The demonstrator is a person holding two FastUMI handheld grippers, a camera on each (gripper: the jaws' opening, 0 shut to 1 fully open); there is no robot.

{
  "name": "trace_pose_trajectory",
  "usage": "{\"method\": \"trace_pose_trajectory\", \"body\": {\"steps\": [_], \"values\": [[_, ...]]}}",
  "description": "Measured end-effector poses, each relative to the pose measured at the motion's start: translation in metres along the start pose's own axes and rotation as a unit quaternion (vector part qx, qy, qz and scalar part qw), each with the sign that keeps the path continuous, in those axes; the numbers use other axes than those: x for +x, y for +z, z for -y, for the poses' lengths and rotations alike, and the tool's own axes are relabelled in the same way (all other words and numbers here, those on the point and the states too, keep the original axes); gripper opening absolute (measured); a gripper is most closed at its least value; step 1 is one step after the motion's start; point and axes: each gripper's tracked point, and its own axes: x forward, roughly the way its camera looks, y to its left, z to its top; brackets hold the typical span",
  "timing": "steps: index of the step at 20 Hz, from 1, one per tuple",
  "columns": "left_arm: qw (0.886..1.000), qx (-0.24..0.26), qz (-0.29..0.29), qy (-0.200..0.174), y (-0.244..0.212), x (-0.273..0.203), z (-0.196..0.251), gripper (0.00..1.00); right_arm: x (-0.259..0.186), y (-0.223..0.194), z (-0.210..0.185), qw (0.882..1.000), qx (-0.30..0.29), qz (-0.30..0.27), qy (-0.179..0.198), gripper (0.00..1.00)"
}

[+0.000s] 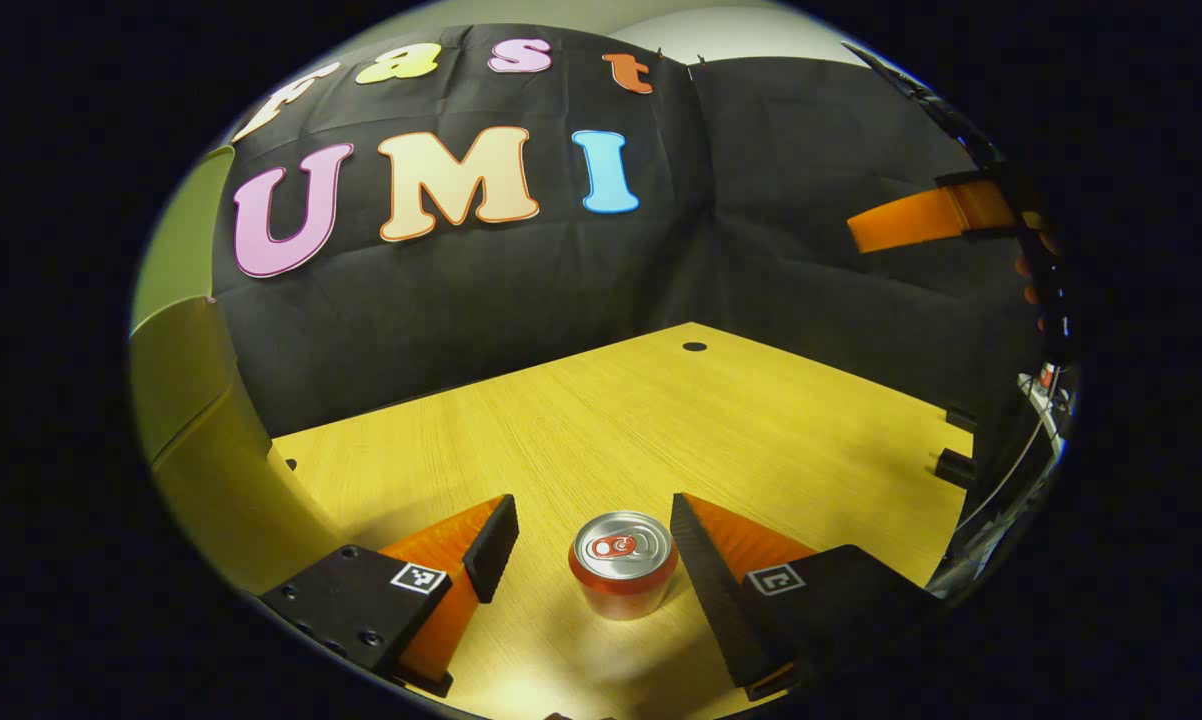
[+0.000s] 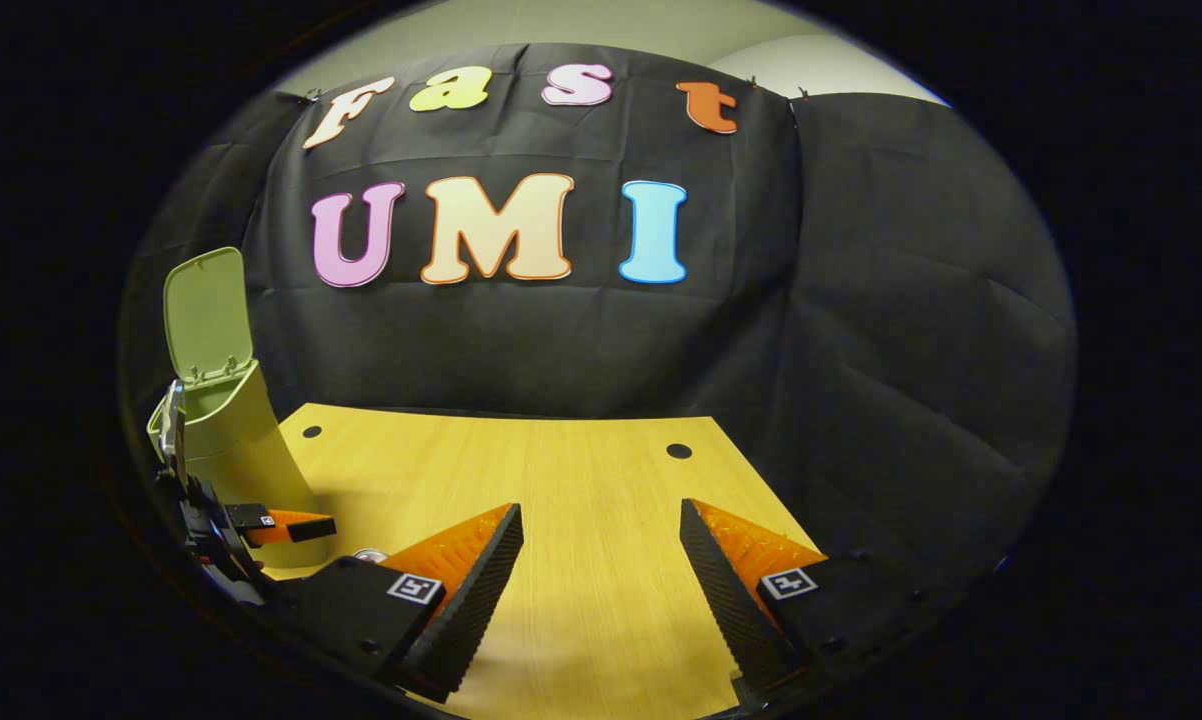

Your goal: Press the lid of the desktop garbage bin to open it, pick up the crumpled paper on the desktop and throw it into the bin, then pick up the pop can on the desktop and drop it into the bin, and finally close the garbage bin lid.

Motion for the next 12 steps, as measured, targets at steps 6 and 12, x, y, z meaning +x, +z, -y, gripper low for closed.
{"method": "trace_pose_trajectory", "body": {"steps": [6, 12], "values": [[0.999, -0.026, -0.023, 0.012, -0.02, 0.013, 0.002, 0.92, 0.001, -0.028, -0.006, 0.999, -0.004, -0.02, 0.03, 0.99], [0.997, -0.043, -0.062, 0.028, -0.048, 0.022, 0.002, 0.93, 0.008, -0.045, -0.009, 0.998, -0.037, -0.037, 0.046, 0.98]]}}
